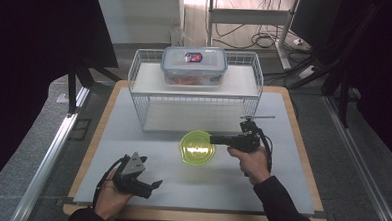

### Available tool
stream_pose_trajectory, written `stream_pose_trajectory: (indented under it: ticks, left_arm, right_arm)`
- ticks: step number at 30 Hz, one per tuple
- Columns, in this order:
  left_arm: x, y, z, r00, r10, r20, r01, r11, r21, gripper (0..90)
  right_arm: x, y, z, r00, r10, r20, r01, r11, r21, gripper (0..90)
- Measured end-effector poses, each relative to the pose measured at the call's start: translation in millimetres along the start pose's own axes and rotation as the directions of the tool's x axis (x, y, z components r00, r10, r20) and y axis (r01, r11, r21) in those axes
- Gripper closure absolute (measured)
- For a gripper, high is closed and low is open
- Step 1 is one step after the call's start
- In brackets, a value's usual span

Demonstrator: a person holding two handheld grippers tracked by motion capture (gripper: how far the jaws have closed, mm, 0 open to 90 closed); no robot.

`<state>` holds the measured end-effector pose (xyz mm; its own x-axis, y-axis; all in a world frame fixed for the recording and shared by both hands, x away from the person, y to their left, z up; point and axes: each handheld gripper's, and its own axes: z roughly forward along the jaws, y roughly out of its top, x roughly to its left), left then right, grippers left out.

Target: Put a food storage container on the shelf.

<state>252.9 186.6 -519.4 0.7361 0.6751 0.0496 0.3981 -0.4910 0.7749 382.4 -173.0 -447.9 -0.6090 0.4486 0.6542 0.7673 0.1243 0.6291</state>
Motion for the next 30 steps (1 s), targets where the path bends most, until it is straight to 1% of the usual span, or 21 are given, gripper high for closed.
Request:
stream_pose_trajectory:
  ticks: [4,5,8,10,13,14,17,19,20,21,22,26,27,28,30]
  left_arm:
    - [0.0,0.0,0.0,1.0,-0.001,0.0,0.001,1.0,-0.001,5.0]
    - [0.0,0.0,0.1,1.0,-0.001,0.0,0.001,1.0,-0.001,4.9]
    - [0.1,0.0,0.3,1.0,-0.002,0.002,0.002,1.0,-0.001,4.9]
    - [0.3,0.0,0.3,1.0,-0.003,0.002,0.003,1.0,-0.001,4.9]
    - [0.3,0.0,0.2,1.0,-0.003,0.003,0.003,1.0,-0.002,4.9]
    - [0.3,0.0,0.3,1.0,-0.003,0.003,0.003,1.0,-0.002,4.9]
    - [0.5,0.0,0.4,1.0,0.0,0.004,0.0,1.0,0.001,4.9]
    - [0.4,0.0,0.4,1.0,-0.002,0.004,0.002,1.0,0.001,4.9]
    - [0.5,0.0,0.4,1.0,-0.002,0.004,0.002,1.0,0.001,4.9]
    - [0.8,0.0,0.4,1.0,0.0,0.004,0.0,1.0,0.001,4.9]
    - [0.8,0.0,0.5,1.0,0.0,0.004,0.0,1.0,0.0,4.9]
    - [0.8,0.0,0.5,1.0,-0.002,0.005,0.002,1.0,-0.002,4.9]
    - [0.8,0.0,0.5,1.0,-0.001,0.004,0.001,1.0,-0.001,4.9]
    - [0.9,0.0,0.6,1.0,-0.001,0.005,0.001,1.0,-0.001,4.9]
    - [0.9,-0.1,0.8,1.0,-0.002,0.005,0.002,1.0,-0.002,4.9]
  right_arm:
    - [3.9,6.5,-4.9,0.9999,-0.004,-0.011,0.004,1.0,-0.021,84.2]
    - [7.4,12.0,-8.9,0.9998,-0.008,-0.02,0.008,0.999,-0.037,84.2]
    - [10.8,17.2,-12.6,0.9996,-0.011,-0.027,0.01,0.999,-0.047,84.2]
    - [15.4,25.4,-17.6,0.9991,-0.025,-0.034,0.023,0.997,-0.067,84.2]
    - [19.9,33.6,-22.6,0.9987,-0.028,-0.042,0.025,0.996,-0.085,84.2]
    - [19.9,33.6,-22.6,0.9987,-0.028,-0.042,0.025,0.996,-0.085,84.2]
    - [26.4,44.8,-29.2,0.9981,-0.031,-0.053,0.025,0.995,-0.099,84.2]
    - [27.6,47.0,-30.3,0.998,-0.036,-0.053,0.03,0.994,-0.104,84.2]
    - [31.8,53.7,-33.9,0.9975,-0.041,-0.056,0.035,0.993,-0.115,84.2]
    - [31.8,53.7,-33.9,0.9975,-0.041,-0.056,0.035,0.993,-0.115,84.2]
    - [35.8,60.1,-37.1,0.9971,-0.049,-0.059,0.041,0.991,-0.125,84.2]
    - [41.3,69.5,-41.1,0.9965,-0.055,-0.062,0.046,0.99,-0.136,84.2]
    - [41.3,69.5,-41.1,0.9965,-0.055,-0.062,0.046,0.99,-0.136,84.2]
    - [44.5,74.9,-43.0,0.9962,-0.054,-0.069,0.043,0.988,-0.146,84.2]
    - [46.9,79.2,-44.2,0.9958,-0.054,-0.073,0.043,0.988,-0.152,84.2]
